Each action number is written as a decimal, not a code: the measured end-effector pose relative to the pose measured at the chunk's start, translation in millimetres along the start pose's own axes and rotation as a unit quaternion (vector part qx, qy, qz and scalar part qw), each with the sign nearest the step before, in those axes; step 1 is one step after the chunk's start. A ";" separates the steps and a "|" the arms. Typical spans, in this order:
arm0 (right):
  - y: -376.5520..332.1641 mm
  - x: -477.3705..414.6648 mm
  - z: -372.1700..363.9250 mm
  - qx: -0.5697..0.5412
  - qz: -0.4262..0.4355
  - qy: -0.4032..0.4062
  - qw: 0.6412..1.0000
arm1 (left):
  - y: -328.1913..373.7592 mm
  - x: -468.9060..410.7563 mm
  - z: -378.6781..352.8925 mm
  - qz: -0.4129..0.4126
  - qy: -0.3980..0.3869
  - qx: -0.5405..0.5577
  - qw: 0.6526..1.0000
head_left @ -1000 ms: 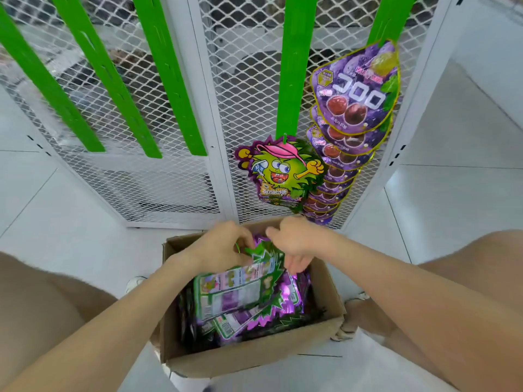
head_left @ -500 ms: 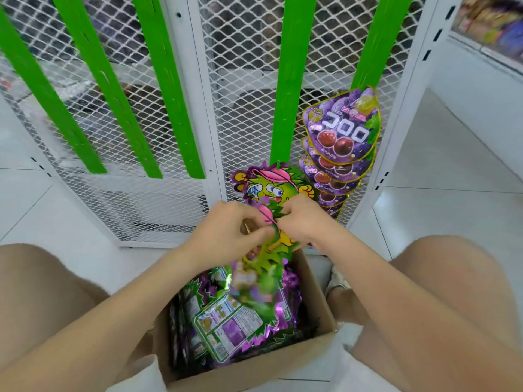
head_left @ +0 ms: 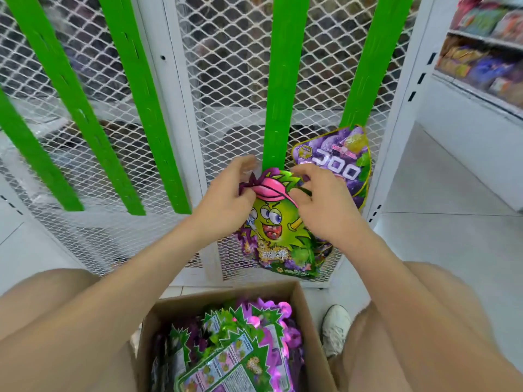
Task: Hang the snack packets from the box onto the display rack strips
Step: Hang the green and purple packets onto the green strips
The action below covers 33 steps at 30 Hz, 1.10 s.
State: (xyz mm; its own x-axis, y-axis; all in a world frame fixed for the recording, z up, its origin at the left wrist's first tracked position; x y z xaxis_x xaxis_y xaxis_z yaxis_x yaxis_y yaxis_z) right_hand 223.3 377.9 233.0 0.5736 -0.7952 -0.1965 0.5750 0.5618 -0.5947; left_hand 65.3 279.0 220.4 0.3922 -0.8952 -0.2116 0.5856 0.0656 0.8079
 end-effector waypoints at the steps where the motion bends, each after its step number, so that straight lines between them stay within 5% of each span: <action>1: -2.2 -2.1 -1.3 -0.002 0.006 0.007 1.000 | 2.8 -5.5 -2.3 0.002 0.009 0.025 1.000; 17: -20.3 2.3 20.8 -0.047 0.001 0.115 0.992 | 10.1 -20.9 14.3 0.036 0.046 0.117 0.991; 33: -22.5 4.0 24.0 -0.128 0.005 0.189 0.974 | 23.3 -7.9 14.1 0.068 -0.082 0.180 0.978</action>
State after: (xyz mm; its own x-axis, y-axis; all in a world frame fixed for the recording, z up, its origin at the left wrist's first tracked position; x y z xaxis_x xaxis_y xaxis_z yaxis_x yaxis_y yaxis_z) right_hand 226.6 367.5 264.3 0.2949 -0.8446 -0.4469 0.3786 0.5326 -0.7569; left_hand 65.9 281.4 248.7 0.3129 -0.9496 -0.0206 0.2368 0.0570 0.9699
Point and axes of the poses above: each hand's wrist, its own x-axis away from the middle knuckle, its own z-axis out of the back of the hand, y = z × x, the point moved 6 cm from there along -x, towards the middle knuckle, and after that the axes turned 1 degree about -z, right-handed, at the moved point
